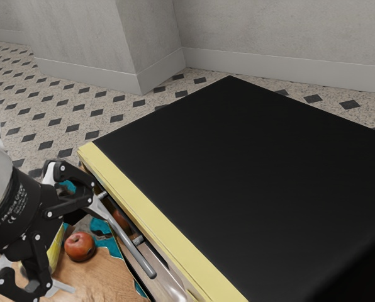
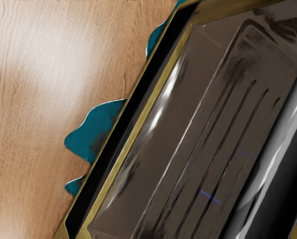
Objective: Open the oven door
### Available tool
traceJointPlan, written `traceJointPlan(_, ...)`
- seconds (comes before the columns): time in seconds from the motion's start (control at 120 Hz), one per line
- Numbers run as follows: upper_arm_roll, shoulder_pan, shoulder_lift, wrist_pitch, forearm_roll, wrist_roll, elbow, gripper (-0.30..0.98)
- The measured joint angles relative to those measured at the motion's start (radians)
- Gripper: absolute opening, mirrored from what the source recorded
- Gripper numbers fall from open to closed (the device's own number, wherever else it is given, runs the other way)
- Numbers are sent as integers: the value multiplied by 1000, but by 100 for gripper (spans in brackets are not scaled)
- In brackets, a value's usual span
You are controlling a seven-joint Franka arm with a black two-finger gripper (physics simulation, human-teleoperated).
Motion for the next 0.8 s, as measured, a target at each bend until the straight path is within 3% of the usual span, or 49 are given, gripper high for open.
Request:
traceJointPlan(0.217, -16, 30, -3, 14, 62, 66, -8, 69)
traceJointPlan(0.317, -16, 94, 4, 17, 84, 105, -8, 69)
traceJointPlan(0.8, -43, 128, 35, 120, 97, 272, -97, 69)
